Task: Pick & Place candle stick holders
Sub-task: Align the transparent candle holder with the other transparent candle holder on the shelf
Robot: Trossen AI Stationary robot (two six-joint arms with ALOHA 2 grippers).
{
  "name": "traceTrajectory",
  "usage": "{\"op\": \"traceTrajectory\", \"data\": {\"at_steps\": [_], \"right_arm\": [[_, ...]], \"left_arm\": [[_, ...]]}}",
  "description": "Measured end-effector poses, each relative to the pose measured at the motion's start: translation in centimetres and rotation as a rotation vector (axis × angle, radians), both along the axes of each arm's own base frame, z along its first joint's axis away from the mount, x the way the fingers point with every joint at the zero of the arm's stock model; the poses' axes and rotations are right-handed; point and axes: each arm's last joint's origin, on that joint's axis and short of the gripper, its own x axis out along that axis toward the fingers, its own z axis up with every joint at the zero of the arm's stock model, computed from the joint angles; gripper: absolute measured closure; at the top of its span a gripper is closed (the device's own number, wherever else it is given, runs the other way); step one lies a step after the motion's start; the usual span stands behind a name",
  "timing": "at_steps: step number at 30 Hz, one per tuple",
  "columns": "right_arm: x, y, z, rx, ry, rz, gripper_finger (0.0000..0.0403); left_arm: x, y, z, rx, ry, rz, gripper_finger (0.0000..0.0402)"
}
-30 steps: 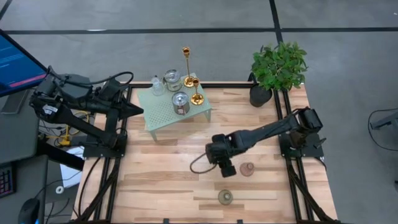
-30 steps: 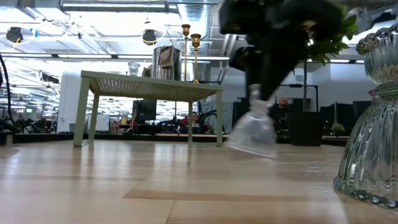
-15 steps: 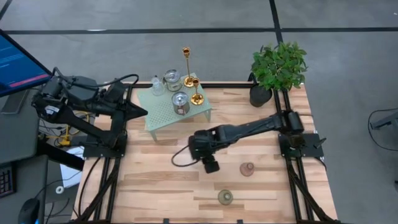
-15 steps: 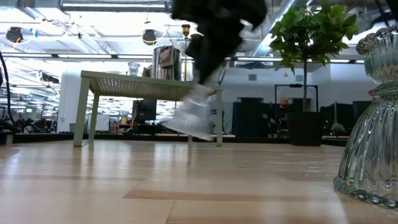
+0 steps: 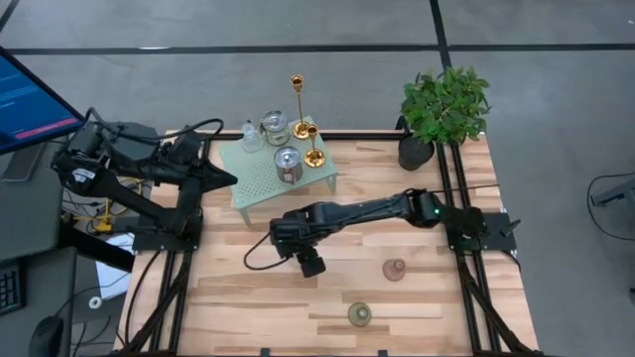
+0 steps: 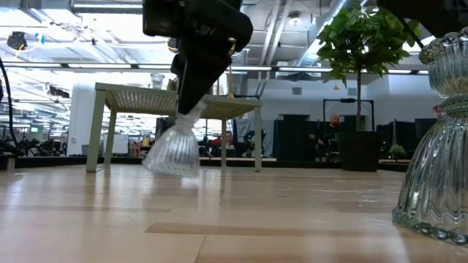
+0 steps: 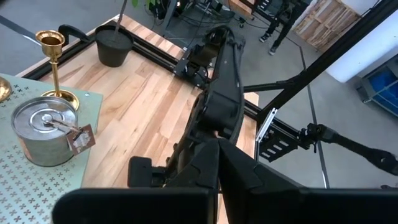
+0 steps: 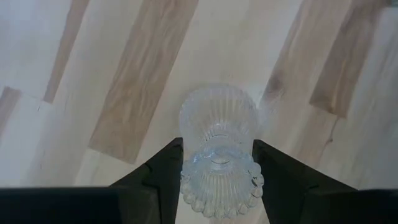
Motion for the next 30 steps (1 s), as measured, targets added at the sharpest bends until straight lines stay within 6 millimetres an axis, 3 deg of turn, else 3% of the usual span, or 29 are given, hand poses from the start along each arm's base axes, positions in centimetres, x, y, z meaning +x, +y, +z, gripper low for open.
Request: {"op": "traceTrajectory", "data": {"at_steps": [8,16,24,30], "right_arm": [[0.5,-0.3,-0.4,0.008,0.0,-0.007,0.024],[0.7,-0.5,-0.4,0.015,-0.016,-0.001,0.0214],[1.1,-0.9,-0.7,0.026,-0.045,-0.007,0.0234],[1.2,-1.0,-0.7,0.032,-0.057,-0.008,0.0219]], "left_arm": [[0.0,0.0,0.0,-0.001,-0.001,0.0,0.0395],[0.0,0.0,0.0,0.0,-0.001,0.0,0.0395],[0.0,0.0,0.0,0.002,-0.001,-0.001,0.0395],[0.0,0.0,0.0,0.003,-0.001,-0.001,0.0395]]}}
